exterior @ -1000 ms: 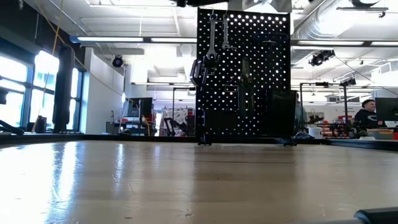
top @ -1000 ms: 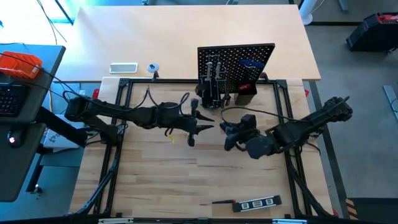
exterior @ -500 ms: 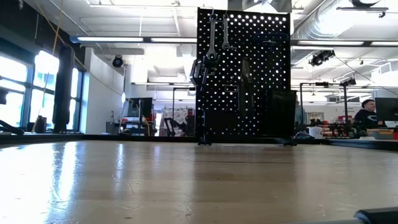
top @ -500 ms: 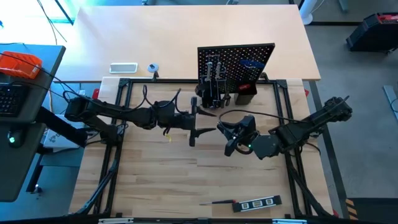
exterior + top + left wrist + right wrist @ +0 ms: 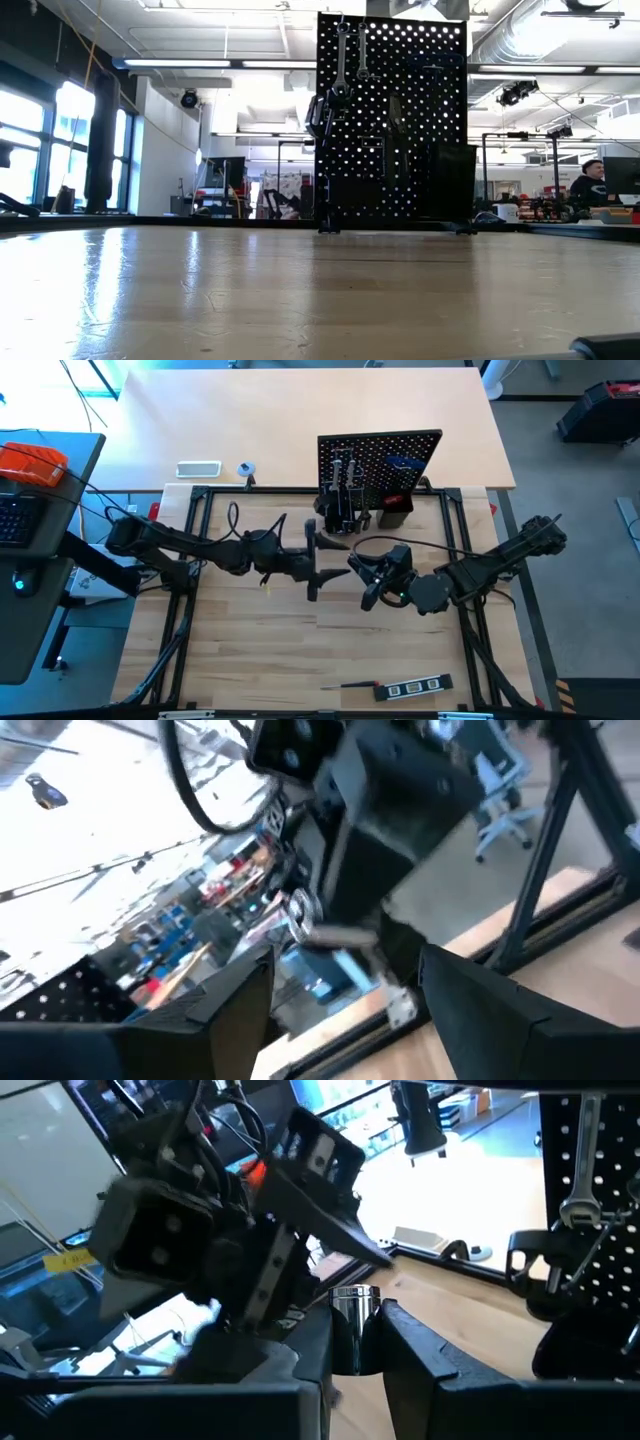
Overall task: Hang tools onto peg board
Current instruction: Put the socket into the left bin on the pegboard
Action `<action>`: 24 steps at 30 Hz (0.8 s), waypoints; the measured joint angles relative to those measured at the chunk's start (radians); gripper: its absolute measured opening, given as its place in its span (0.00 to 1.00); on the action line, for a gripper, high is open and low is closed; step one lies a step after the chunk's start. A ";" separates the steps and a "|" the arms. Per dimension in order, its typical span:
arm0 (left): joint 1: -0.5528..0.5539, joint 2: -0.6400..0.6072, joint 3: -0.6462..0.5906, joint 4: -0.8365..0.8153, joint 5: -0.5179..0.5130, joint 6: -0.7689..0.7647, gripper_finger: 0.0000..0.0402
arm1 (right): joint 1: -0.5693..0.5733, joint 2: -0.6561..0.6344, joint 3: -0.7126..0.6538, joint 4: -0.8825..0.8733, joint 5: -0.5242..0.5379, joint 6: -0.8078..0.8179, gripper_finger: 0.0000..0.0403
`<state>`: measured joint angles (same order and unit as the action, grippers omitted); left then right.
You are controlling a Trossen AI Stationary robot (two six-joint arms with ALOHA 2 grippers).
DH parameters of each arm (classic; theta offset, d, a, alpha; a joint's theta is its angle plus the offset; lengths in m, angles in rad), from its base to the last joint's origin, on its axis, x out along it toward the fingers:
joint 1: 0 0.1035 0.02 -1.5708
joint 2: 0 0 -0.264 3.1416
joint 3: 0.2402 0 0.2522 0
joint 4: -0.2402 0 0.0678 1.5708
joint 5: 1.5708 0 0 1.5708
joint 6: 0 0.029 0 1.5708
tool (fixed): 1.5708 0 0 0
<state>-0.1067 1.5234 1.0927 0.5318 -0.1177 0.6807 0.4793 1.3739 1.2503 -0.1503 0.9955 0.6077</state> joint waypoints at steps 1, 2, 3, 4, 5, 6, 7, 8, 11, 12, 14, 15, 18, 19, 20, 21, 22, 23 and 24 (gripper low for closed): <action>-0.005 0.002 -0.001 -0.001 -0.017 0.011 0.61 | -0.002 0.000 0.000 0.005 0.000 -0.005 0.12; -0.009 0.003 -0.001 0.004 -0.033 0.019 0.61 | -0.004 0.000 0.000 0.008 0.001 -0.004 0.12; -0.013 0.007 -0.001 0.018 -0.044 0.029 0.61 | -0.006 0.000 0.000 0.009 0.004 -0.004 0.12; -0.016 0.008 -0.001 0.038 -0.051 0.036 0.61 | -0.008 0.000 0.000 0.009 0.006 -0.004 0.12; -0.021 0.008 -0.001 0.048 -0.059 0.042 0.61 | -0.008 0.000 0.000 0.012 0.008 -0.004 0.12; -0.024 0.008 -0.001 0.058 -0.060 0.047 0.61 | -0.008 0.001 0.000 0.018 0.009 -0.004 0.12; -0.026 0.009 -0.001 0.066 -0.061 0.048 0.61 | -0.009 0.003 0.000 0.026 0.013 -0.005 0.12; -0.026 0.011 -0.001 0.076 -0.061 0.047 0.61 | -0.010 0.005 0.000 0.029 0.019 -0.006 0.12; -0.027 0.013 -0.001 0.098 -0.061 0.047 0.61 | -0.010 0.008 0.000 0.028 0.019 -0.006 0.12; -0.026 0.013 -0.001 0.103 -0.060 0.046 0.61 | -0.010 0.008 0.000 0.029 0.019 -0.006 0.12; -0.026 0.013 -0.001 0.104 -0.052 0.036 0.61 | -0.010 0.009 0.000 0.038 0.021 -0.006 0.12; -0.026 0.013 -0.001 0.103 -0.052 0.034 0.61 | -0.010 0.011 0.000 0.044 0.021 -0.009 0.12; -0.026 0.013 -0.001 0.103 -0.051 0.031 0.61 | -0.011 0.014 0.000 0.065 0.019 -0.025 0.12; -0.026 0.016 -0.001 0.105 -0.051 0.031 0.61 | -0.014 0.014 0.000 0.072 0.018 -0.031 0.12; -0.026 0.018 -0.001 0.110 -0.050 0.031 0.61 | -0.015 0.014 0.000 0.074 0.018 -0.032 0.12; -0.026 0.019 -0.001 0.107 -0.050 0.031 0.61 | -0.015 0.015 0.000 0.077 0.018 -0.032 0.12; -0.026 0.023 -0.001 0.107 -0.050 0.031 0.61 | -0.019 0.016 0.000 0.081 0.017 -0.033 0.12; -0.026 0.028 -0.001 0.116 -0.052 0.031 0.61 | -0.022 0.018 0.000 0.084 0.016 -0.033 0.12; -0.026 0.031 -0.001 0.120 -0.060 0.033 0.61 | -0.025 0.020 0.000 0.091 0.013 -0.033 0.12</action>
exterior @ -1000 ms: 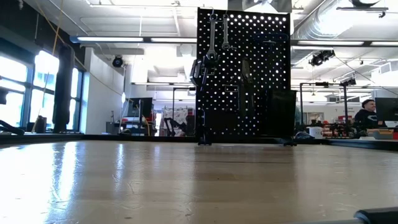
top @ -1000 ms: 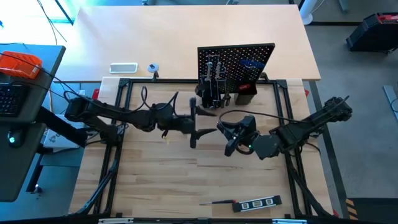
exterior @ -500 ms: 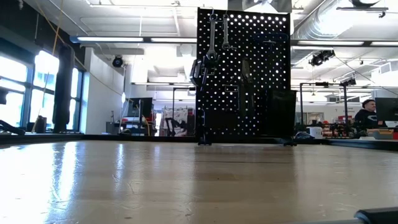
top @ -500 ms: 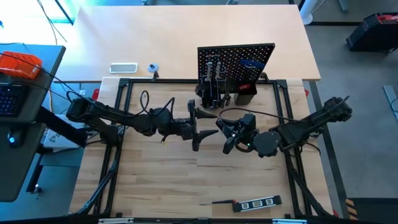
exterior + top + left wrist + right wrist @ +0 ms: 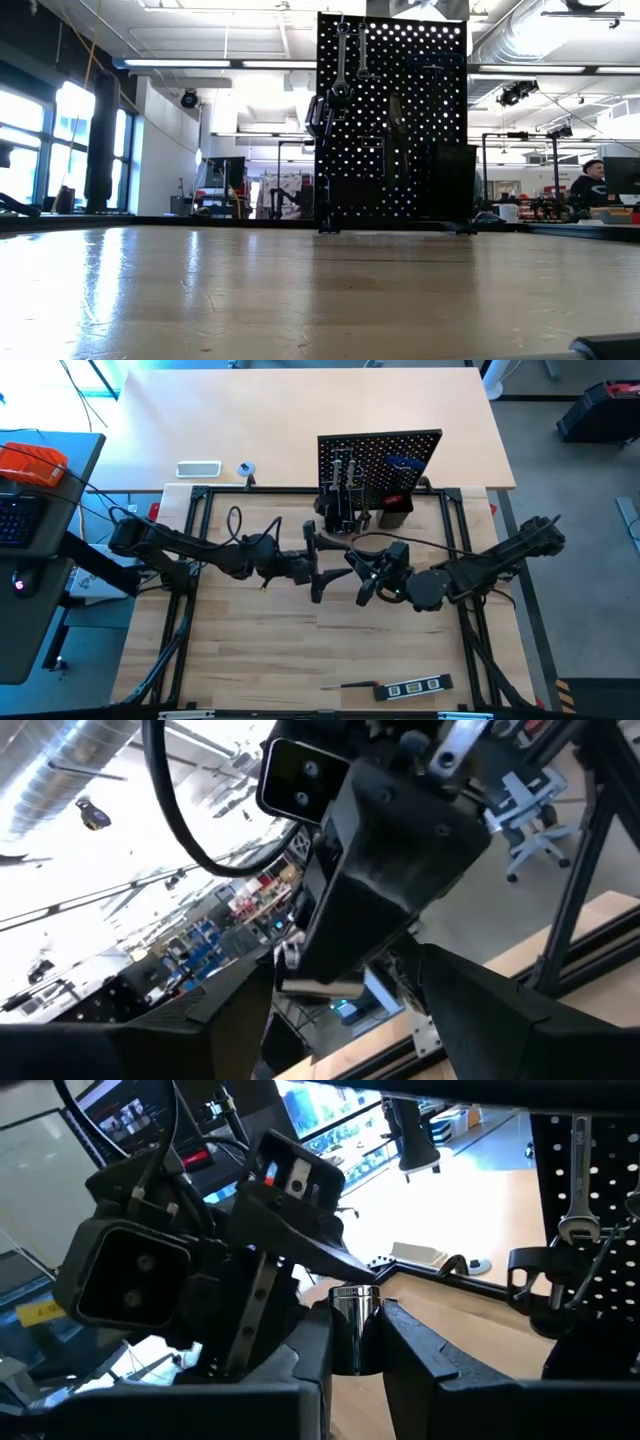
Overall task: Hang tools onto peg board
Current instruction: Put the socket into the left bin on the pegboard
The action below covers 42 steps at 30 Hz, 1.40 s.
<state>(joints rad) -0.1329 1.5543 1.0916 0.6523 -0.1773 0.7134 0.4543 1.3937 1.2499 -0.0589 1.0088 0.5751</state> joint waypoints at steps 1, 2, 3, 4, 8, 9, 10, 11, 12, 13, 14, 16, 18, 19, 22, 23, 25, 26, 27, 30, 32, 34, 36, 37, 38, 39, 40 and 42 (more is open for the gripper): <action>0.000 0.003 0.000 0.005 -0.003 0.003 0.61 | -0.003 0.002 0.000 0.004 -0.008 0.000 0.12; 0.000 0.004 0.000 0.006 -0.005 0.003 0.61 | -0.003 0.004 0.000 0.008 -0.017 0.000 0.12; 0.000 0.005 0.000 0.006 -0.008 0.002 0.61 | -0.008 0.010 0.000 0.015 -0.018 0.000 0.12; 0.000 0.005 0.000 0.012 -0.017 -0.003 0.61 | -0.012 0.015 0.000 0.021 -0.023 0.000 0.12; 0.000 0.005 0.000 0.029 -0.061 -0.008 0.61 | -0.017 0.023 0.000 0.028 -0.024 0.003 0.12; -0.001 0.005 0.000 0.029 -0.065 -0.004 0.61 | -0.017 0.024 0.000 0.030 -0.019 0.002 0.12; -0.003 0.005 0.000 0.029 -0.067 -0.004 0.61 | -0.017 0.024 0.000 0.031 -0.012 0.001 0.12; -0.005 0.005 0.000 0.029 -0.071 -0.002 0.61 | -0.016 0.025 0.000 0.034 -0.006 -0.005 0.12; -0.006 0.005 0.000 0.029 -0.076 -0.002 0.60 | -0.016 0.025 0.000 0.039 -0.001 -0.016 0.12; -0.006 0.005 0.000 0.030 -0.079 -0.003 0.60 | -0.016 0.025 0.000 0.047 0.002 -0.027 0.12; -0.006 0.005 0.000 0.031 -0.081 -0.003 0.60 | -0.015 0.025 0.000 0.051 0.002 -0.032 0.12; -0.007 0.005 0.000 0.033 -0.091 -0.002 0.58 | -0.015 0.025 0.000 0.052 0.003 -0.034 0.12; -0.006 0.005 0.000 0.034 -0.099 0.004 0.55 | -0.015 0.025 0.000 0.052 0.002 -0.034 0.12; -0.006 0.005 0.000 0.034 -0.098 0.004 0.53 | -0.015 0.026 0.000 0.055 0.002 -0.034 0.12; -0.008 0.005 0.000 0.030 -0.098 0.005 0.45 | -0.016 0.025 0.000 0.055 0.002 -0.034 0.12; -0.010 0.005 0.000 0.029 -0.097 0.006 0.43 | -0.015 0.025 0.000 0.055 0.001 -0.034 0.12; -0.015 0.005 0.000 0.027 -0.099 0.031 0.37 | -0.015 0.025 0.000 0.054 -0.006 -0.033 0.12; -0.019 0.005 0.000 0.027 -0.099 0.045 0.35 | -0.015 0.025 0.000 0.054 -0.006 -0.032 0.12; -0.023 0.005 0.000 0.027 -0.103 0.058 0.33 | -0.015 0.025 0.000 0.053 -0.006 -0.030 0.12; -0.032 0.005 0.000 0.027 -0.116 0.094 0.28 | -0.014 0.025 0.000 0.054 -0.008 -0.029 0.12; -0.037 0.005 0.000 0.027 -0.128 0.111 0.27 | -0.015 0.025 0.000 0.052 -0.010 -0.029 0.12; -0.038 0.005 0.000 0.023 -0.135 0.119 0.27 | -0.012 0.025 0.000 0.050 -0.010 -0.030 0.12; -0.038 0.005 0.000 0.019 -0.140 0.122 0.28 | -0.007 0.025 0.000 0.048 -0.010 -0.038 0.13; -0.039 0.005 0.001 0.011 -0.145 0.123 0.28 | -0.003 0.025 0.000 0.046 -0.010 -0.049 0.14; -0.039 0.005 0.001 0.004 -0.146 0.123 0.28 | 0.001 0.025 0.000 0.044 -0.010 -0.057 0.16; -0.039 0.005 0.002 -0.003 -0.145 0.123 0.28 | 0.005 0.025 0.000 0.040 -0.009 -0.063 0.17; -0.039 0.005 0.002 -0.011 -0.147 0.123 0.27 | 0.010 0.025 0.000 0.037 -0.005 -0.071 0.19; -0.041 0.005 0.003 -0.028 -0.160 0.133 0.27 | 0.023 0.026 -0.001 0.032 0.011 -0.087 0.23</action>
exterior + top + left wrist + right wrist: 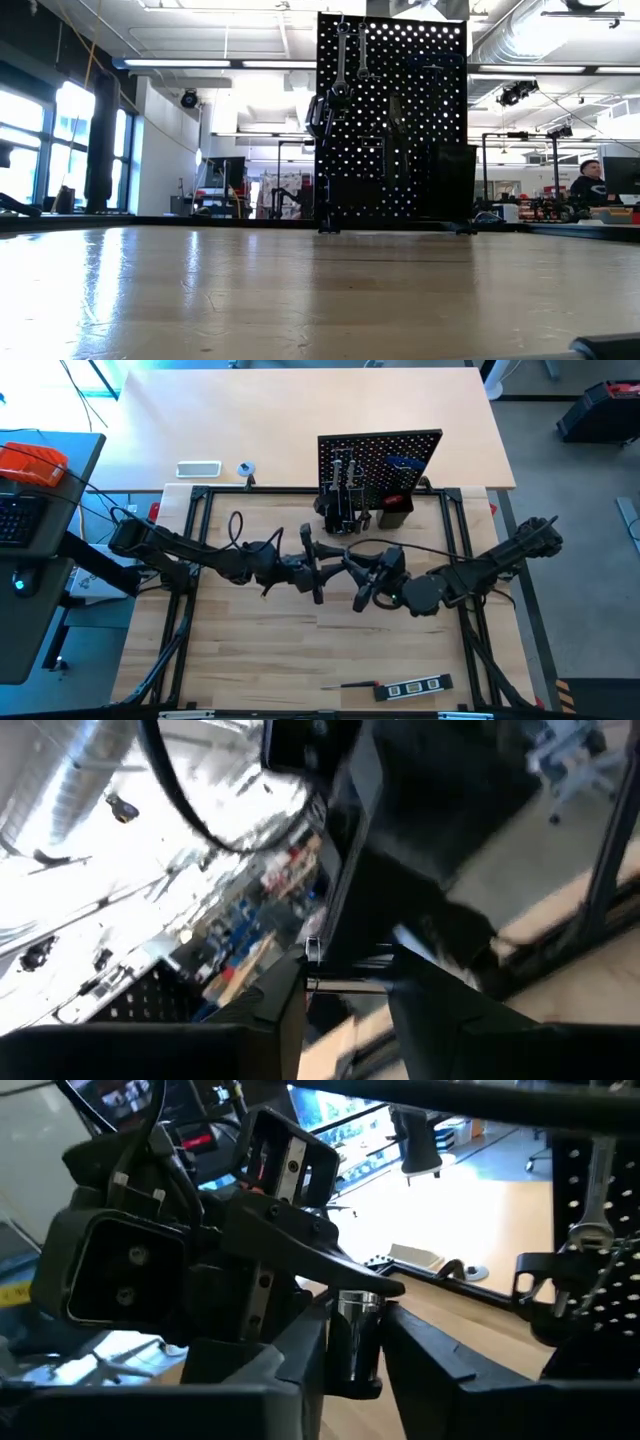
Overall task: Hang tools onto peg board
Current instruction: Put the socket into the left bin on the pegboard
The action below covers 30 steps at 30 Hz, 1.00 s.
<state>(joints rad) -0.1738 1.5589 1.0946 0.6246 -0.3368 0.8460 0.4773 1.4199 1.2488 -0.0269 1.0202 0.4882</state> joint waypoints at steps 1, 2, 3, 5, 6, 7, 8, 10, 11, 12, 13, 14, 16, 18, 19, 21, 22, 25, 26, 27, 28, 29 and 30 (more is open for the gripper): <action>0.000 0.000 0.000 -0.016 -0.009 0.004 0.27 | 0.008 0.000 0.000 -0.002 0.019 -0.003 0.25; 0.001 0.000 0.000 -0.024 -0.017 0.005 0.27 | 0.016 -0.001 0.000 -0.003 0.035 -0.004 0.27; 0.002 0.000 -0.001 -0.039 -0.028 0.005 0.27 | 0.025 -0.002 0.000 -0.007 0.054 -0.004 0.29; 0.004 0.000 -0.002 -0.074 -0.047 0.006 0.27 | 0.045 -0.003 0.000 -0.030 0.088 -0.004 0.31; 0.005 0.000 -0.002 -0.094 -0.056 0.004 0.27 | 0.056 -0.004 0.000 -0.045 0.101 -0.004 0.33; 0.010 0.000 -0.002 -0.116 -0.059 -0.002 0.27 | 0.066 -0.005 0.000 -0.056 0.116 -0.004 0.34; 0.014 0.000 -0.002 -0.142 -0.065 -0.005 0.27 | 0.077 -0.007 0.000 -0.061 0.130 -0.003 0.35; 0.025 0.000 -0.002 -0.210 -0.068 -0.022 0.27 | 0.105 -0.012 0.000 -0.078 0.150 -0.003 0.36; 0.036 0.000 -0.002 -0.245 -0.071 -0.032 0.27 | 0.119 -0.012 0.000 -0.091 0.150 0.000 0.36; 0.049 0.000 -0.002 -0.279 -0.076 -0.042 0.27 | 0.131 -0.012 0.000 -0.106 0.150 0.006 0.36; 0.064 0.000 -0.002 -0.308 -0.080 -0.052 0.27 | 0.146 -0.012 0.000 -0.123 0.150 0.010 0.36; 0.079 0.000 -0.002 -0.340 -0.086 -0.061 0.27 | 0.162 -0.012 0.000 -0.144 0.149 0.020 0.36; 0.114 0.000 -0.002 -0.404 -0.095 -0.079 0.27 | 0.190 -0.012 0.000 -0.200 0.147 0.054 0.36; 0.151 0.007 -0.002 -0.450 -0.095 -0.085 0.27 | 0.212 -0.012 0.000 -0.286 0.123 0.131 0.36; 0.165 0.015 -0.002 -0.463 -0.096 -0.084 0.27 | 0.220 -0.012 0.000 -0.334 0.105 0.181 0.36; 0.191 0.042 -0.002 -0.465 -0.099 -0.070 0.27 | 0.232 -0.012 0.000 -0.425 0.061 0.286 0.36; 0.202 0.061 -0.003 -0.464 -0.100 -0.057 0.27 | 0.235 -0.012 0.000 -0.473 0.035 0.338 0.36; 0.223 0.126 -0.003 -0.425 -0.106 -0.012 0.27 | 0.239 -0.004 -0.002 -0.571 -0.028 0.466 0.36; 0.228 0.150 -0.003 -0.403 -0.119 0.005 0.27 | 0.241 0.002 -0.003 -0.596 -0.039 0.493 0.36; 0.231 0.175 -0.003 -0.385 -0.140 0.027 0.27 | 0.243 0.009 -0.003 -0.607 -0.051 0.510 0.36; 0.234 0.199 -0.003 -0.362 -0.163 0.048 0.27 | 0.246 0.016 -0.003 -0.617 -0.056 0.523 0.36; 0.234 0.222 -0.003 -0.337 -0.187 0.066 0.27 | 0.249 0.024 -0.003 -0.624 -0.061 0.525 0.36; 0.236 0.242 -0.003 -0.317 -0.206 0.085 0.27 | 0.253 0.033 -0.003 -0.625 -0.063 0.525 0.36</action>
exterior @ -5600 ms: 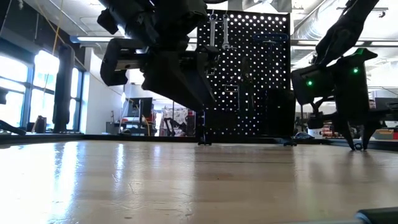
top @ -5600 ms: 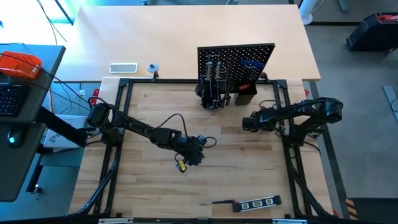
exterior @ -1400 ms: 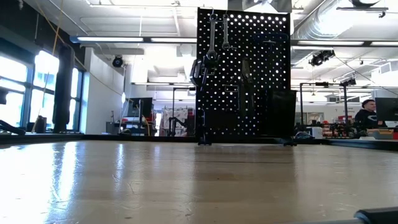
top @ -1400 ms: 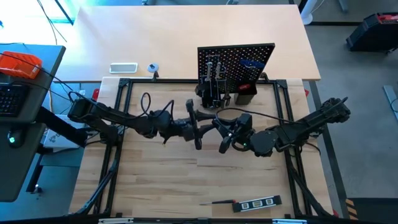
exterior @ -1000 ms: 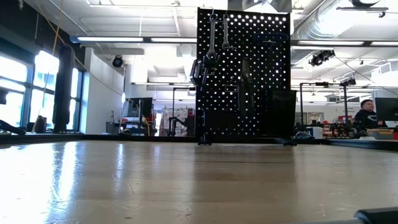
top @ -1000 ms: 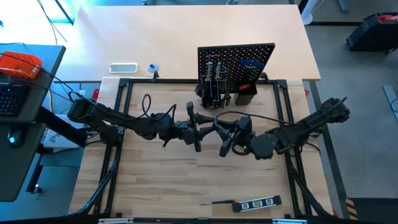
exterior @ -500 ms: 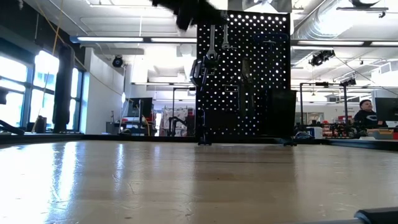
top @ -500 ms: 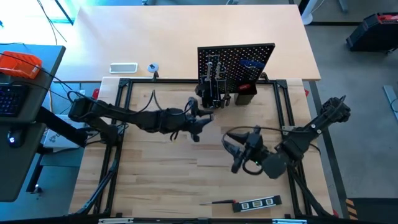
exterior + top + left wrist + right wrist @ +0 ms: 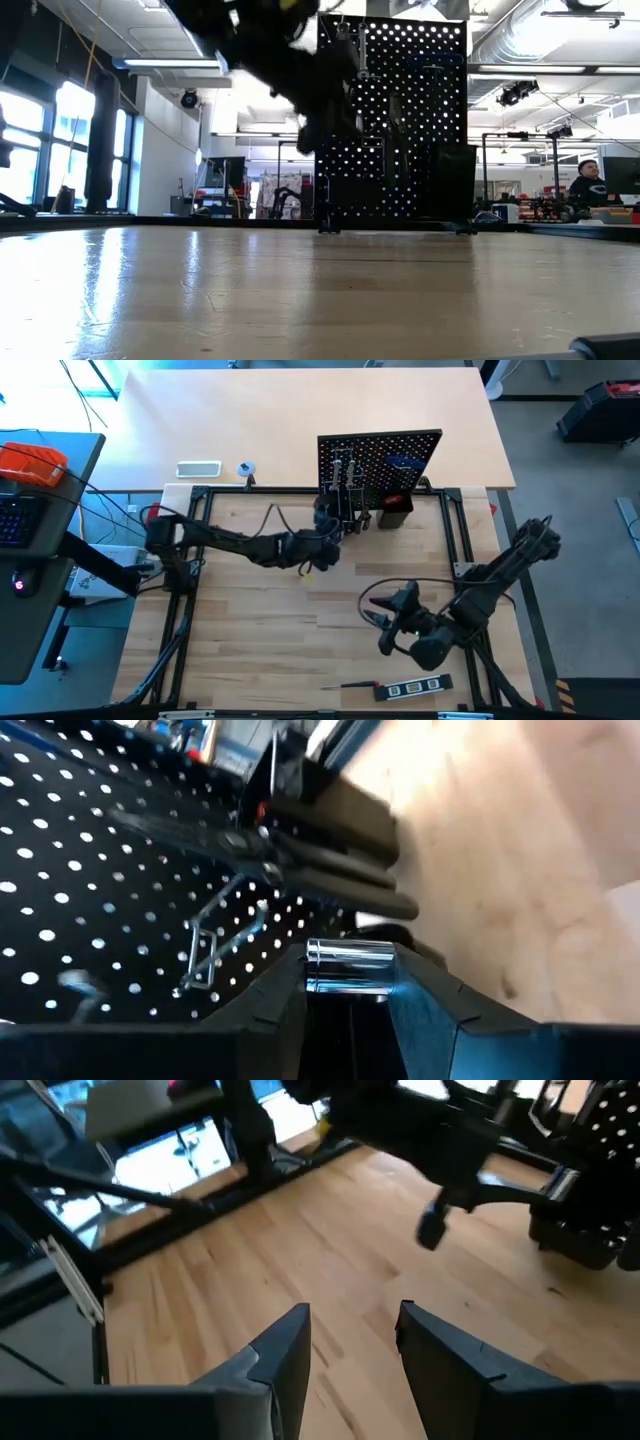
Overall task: Hang tools onto peg board
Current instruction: Put the socket into the left bin on the pegboard
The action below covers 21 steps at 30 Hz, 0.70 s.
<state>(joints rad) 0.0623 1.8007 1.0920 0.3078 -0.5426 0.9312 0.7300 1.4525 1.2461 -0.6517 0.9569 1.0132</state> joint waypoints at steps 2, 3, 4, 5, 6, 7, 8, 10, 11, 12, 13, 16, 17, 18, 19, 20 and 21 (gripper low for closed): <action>0.005 0.037 0.001 0.042 -0.024 0.026 0.27 | 0.004 0.014 0.000 -0.005 -0.004 -0.001 0.36; 0.007 0.053 0.008 0.048 -0.037 0.030 0.27 | 0.005 0.021 0.000 -0.007 -0.006 -0.004 0.36; 0.011 0.067 0.017 0.051 -0.049 0.031 0.27 | 0.005 0.028 0.000 -0.010 -0.009 -0.007 0.36; 0.014 0.080 0.026 0.050 -0.062 0.026 0.27 | 0.005 0.033 0.000 -0.014 -0.012 -0.009 0.36; 0.017 0.093 0.036 0.049 -0.073 0.024 0.27 | 0.004 0.037 0.000 -0.016 -0.013 -0.010 0.36; 0.021 0.101 0.046 0.048 -0.086 0.024 0.27 | 0.004 0.041 0.000 -0.018 -0.015 -0.011 0.36; 0.025 0.111 0.057 0.046 -0.098 0.024 0.27 | 0.004 0.043 0.000 -0.023 -0.018 -0.011 0.36; 0.036 0.124 0.083 0.018 -0.107 0.024 0.27 | 0.005 0.047 -0.001 -0.025 -0.019 -0.011 0.36; 0.040 0.130 0.097 -0.004 -0.110 0.021 0.27 | 0.008 0.047 -0.001 -0.028 -0.019 -0.011 0.36; 0.046 0.134 0.111 -0.025 -0.110 0.009 0.27 | 0.011 0.047 -0.001 -0.029 -0.019 -0.011 0.36; 0.052 0.135 0.120 -0.052 -0.109 -0.002 0.27 | 0.012 0.047 -0.001 -0.029 -0.018 -0.011 0.36; 0.073 0.134 0.140 -0.105 -0.092 -0.053 0.27 | 0.027 0.047 -0.001 -0.028 -0.008 -0.011 0.36; 0.080 0.134 0.142 -0.117 -0.095 -0.068 0.27 | 0.032 0.047 -0.001 -0.028 0.000 -0.011 0.36; 0.088 0.134 0.148 -0.130 -0.098 -0.079 0.27 | 0.037 0.047 -0.001 -0.028 0.009 -0.011 0.36; 0.094 0.134 0.156 -0.152 -0.099 -0.086 0.27 | 0.041 0.047 -0.001 -0.028 0.016 -0.008 0.36; 0.098 0.134 0.163 -0.170 -0.097 -0.095 0.27 | 0.046 0.047 -0.001 -0.028 0.024 -0.008 0.36; 0.100 0.134 0.165 -0.179 -0.088 -0.105 0.27 | 0.051 0.047 -0.001 -0.027 0.036 -0.008 0.36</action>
<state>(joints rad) 0.1623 1.9343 1.2572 0.1289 -0.6304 0.8258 0.7807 1.4994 1.2451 -0.6785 0.9927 1.0052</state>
